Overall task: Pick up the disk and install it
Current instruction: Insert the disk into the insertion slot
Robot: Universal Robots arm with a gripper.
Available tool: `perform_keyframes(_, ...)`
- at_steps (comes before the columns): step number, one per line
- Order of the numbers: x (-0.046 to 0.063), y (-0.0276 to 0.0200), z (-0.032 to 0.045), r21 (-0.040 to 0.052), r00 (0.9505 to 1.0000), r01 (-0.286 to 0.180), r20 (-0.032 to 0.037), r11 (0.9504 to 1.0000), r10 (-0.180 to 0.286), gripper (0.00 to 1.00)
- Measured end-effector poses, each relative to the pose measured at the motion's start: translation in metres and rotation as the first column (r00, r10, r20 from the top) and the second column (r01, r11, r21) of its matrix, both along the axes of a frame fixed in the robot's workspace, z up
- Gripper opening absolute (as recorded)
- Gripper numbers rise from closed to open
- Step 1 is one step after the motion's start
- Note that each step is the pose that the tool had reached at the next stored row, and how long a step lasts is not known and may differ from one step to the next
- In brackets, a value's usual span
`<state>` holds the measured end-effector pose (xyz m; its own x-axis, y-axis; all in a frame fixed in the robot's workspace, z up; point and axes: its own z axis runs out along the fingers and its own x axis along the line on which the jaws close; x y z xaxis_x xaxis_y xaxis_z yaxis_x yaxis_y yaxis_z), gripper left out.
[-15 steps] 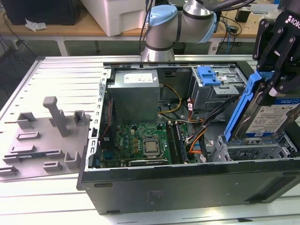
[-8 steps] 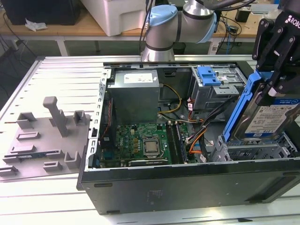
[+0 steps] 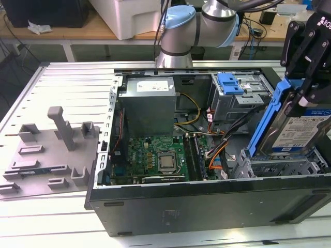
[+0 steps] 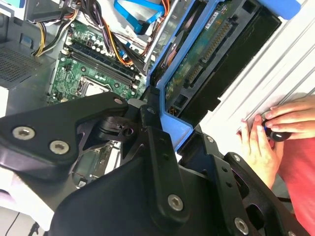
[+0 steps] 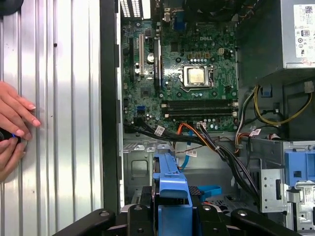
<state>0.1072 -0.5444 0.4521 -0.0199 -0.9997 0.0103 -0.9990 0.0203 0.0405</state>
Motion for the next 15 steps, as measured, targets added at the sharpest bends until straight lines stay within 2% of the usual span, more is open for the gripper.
perform_keyframes(15,-0.0007,0.0005,-0.0001,-0.0059,0.9999,-0.015,0.0000,0.9999,0.015,0.37)
